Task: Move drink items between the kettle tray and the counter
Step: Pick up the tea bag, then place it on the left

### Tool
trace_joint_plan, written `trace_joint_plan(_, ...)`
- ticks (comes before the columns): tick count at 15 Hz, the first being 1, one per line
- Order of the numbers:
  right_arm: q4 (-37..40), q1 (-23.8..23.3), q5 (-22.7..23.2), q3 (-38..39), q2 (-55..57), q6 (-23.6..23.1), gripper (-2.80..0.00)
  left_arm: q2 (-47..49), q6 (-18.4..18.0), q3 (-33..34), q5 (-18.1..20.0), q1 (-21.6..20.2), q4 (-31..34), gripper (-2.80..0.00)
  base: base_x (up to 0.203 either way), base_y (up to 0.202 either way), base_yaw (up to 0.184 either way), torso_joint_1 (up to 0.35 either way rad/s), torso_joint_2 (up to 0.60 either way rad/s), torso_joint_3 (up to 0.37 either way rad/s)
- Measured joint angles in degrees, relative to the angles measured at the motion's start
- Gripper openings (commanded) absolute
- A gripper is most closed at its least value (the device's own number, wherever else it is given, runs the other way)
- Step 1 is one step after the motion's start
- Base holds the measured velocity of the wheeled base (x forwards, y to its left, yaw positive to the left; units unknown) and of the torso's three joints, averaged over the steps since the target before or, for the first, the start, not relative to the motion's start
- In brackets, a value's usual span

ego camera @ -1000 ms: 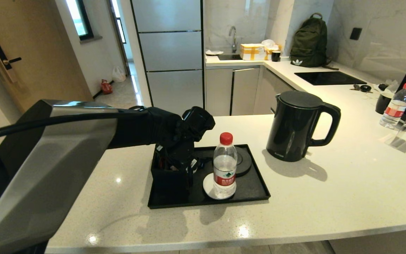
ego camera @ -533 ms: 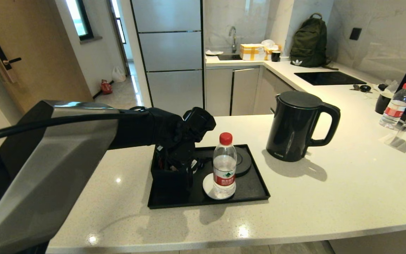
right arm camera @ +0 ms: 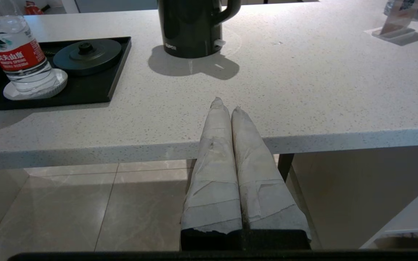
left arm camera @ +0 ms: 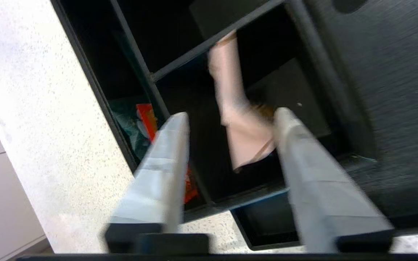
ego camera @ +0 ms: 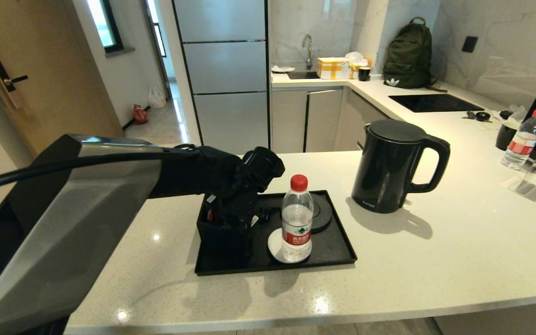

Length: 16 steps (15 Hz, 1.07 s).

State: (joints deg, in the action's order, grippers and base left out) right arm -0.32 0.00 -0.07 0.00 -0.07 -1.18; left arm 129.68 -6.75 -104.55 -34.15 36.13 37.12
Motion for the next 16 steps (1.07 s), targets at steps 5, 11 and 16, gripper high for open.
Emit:
trace_joint_plan(5, -0.01, -0.1, -0.02, 0.0, 0.0, -0.02, -2.8, -0.06, 0.17, 0.3, 0.02, 0.09, -0.16, -2.8, 0.0, 0.0, 0.0, 0.0, 0.0, 0.0)
trace_joint_plan(11, 0.01, -0.02, -0.02, 0.0, 0.0, 0.0, -2.8, -0.64, 1.64, -2.08, 0.36, -0.13, -1.22, -2.8, 0.0, 0.0, 0.0, 0.0, 0.0, 0.0)
trace_joint_plan(16, 0.01, -0.02, -0.02, 0.0, 0.0, -0.02, -2.8, -7.37, 4.64, -6.06, 1.42, -2.32, -12.6, -2.8, 0.0, 0.0, 0.0, 0.0, 0.0, 0.0)
